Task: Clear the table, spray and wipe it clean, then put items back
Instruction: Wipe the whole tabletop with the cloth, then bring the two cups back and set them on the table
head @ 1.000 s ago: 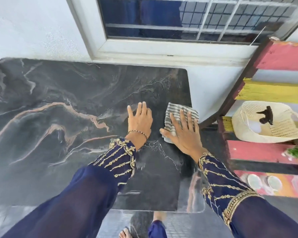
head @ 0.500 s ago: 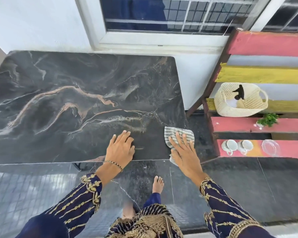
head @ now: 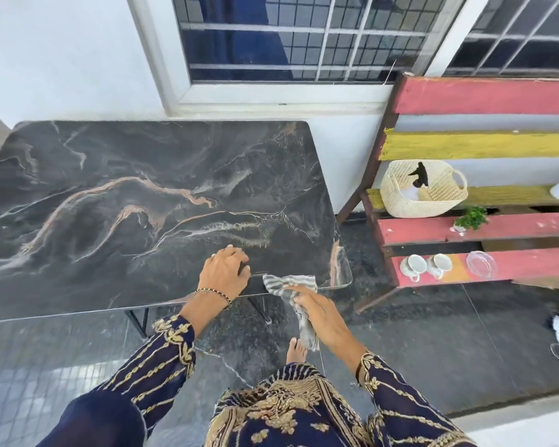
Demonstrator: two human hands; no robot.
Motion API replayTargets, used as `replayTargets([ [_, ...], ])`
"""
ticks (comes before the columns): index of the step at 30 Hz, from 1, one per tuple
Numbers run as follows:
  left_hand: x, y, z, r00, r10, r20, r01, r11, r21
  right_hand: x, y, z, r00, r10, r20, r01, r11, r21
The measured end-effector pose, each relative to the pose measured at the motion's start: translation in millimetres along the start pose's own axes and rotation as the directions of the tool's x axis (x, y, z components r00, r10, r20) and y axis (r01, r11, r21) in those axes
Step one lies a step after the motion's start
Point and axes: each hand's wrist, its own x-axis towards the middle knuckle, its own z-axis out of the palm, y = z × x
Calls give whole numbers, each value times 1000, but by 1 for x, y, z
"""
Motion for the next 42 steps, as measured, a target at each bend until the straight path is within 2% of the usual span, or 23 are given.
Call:
replayTargets([
  [2,6,9,-4,1000,14,6,-14,999,-29,1,-8,2,997,62,45,-70,979,192],
  [4,14,18,-6,1000,31,1,-31,997,-65,6,-14,-3,986,163,46,-168,911,376],
  [6,21,27,-6,999,38,6,-37,994,-103,12,-17,-15,963,269,28,-233,772,592],
  [8,30,38,-3,999,43,13,-41,990,-138,20,-19,-33,955,297,15,-215,652,727],
  [11,42,58,3,998,56,25,-51,984,-168,35,-18,-71,956,292,-8,-160,546,822],
  [17,95,133,23,993,101,65,-85,973,-212,86,-1,-171,944,314,-104,-69,493,867],
  [21,153,211,48,987,144,76,-124,968,-219,125,15,-242,918,362,-161,-43,495,868],
  [24,207,280,81,969,195,151,-161,964,-213,159,28,-299,896,403,-184,-40,488,872],
  [26,234,314,102,961,195,198,-148,962,-229,177,34,-329,894,416,-169,-43,452,891],
  [29,279,362,139,956,167,242,-100,959,-266,212,58,-388,874,429,-228,-11,487,874],
  [32,308,388,169,954,131,268,-61,966,-253,248,77,-450,823,449,-348,22,587,809],
  [36,316,391,194,952,89,292,-16,969,-245,294,94,-513,724,527,-445,-32,670,741],
  [42,326,382,227,935,53,350,19,980,-199,377,106,-563,683,493,-539,-70,778,624],
])
